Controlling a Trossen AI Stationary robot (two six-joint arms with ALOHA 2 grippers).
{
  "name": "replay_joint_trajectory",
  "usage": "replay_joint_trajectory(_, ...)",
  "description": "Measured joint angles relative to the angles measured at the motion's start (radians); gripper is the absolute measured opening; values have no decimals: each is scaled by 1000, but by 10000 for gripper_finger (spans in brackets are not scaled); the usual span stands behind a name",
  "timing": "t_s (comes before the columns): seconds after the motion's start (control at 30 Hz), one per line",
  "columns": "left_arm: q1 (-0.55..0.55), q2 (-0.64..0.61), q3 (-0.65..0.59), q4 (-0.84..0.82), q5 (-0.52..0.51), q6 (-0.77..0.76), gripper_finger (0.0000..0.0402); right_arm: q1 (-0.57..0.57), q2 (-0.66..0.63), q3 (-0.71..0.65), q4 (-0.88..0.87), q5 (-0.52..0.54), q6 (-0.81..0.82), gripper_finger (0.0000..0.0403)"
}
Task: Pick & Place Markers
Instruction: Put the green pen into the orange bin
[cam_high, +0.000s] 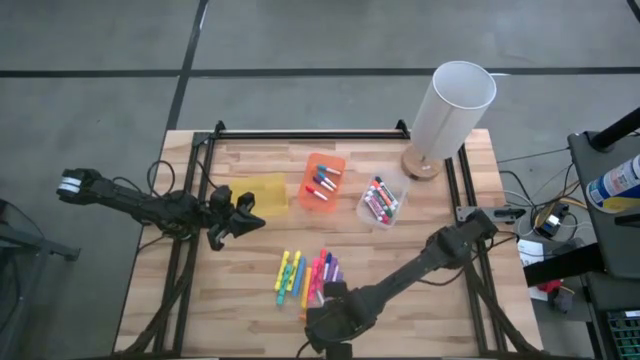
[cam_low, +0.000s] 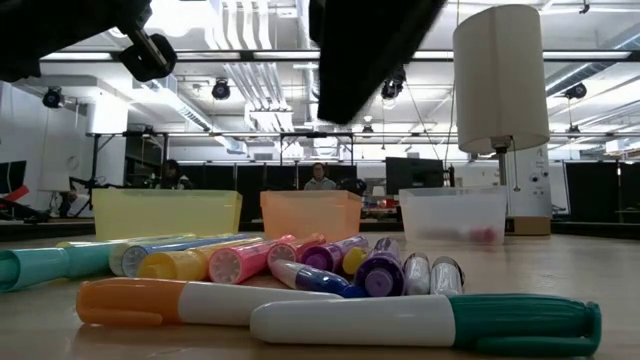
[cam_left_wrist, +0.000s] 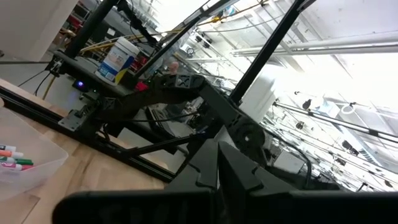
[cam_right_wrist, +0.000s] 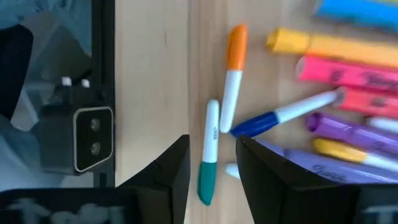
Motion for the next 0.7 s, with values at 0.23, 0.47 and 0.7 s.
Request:
replay_joint_trajectory(0.23,0,0,0,-1,4,-8,9,4,25,-1,1,-6,9,119)
replay_joint_trajectory(0.47,0,0,0,-1,4,-8,9,9,65,-5,-5,-24,9,110)
replay_joint_trajectory(0.7,0,0,0,0,4,-8,9,16,78,-18,-7,-32,9,105)
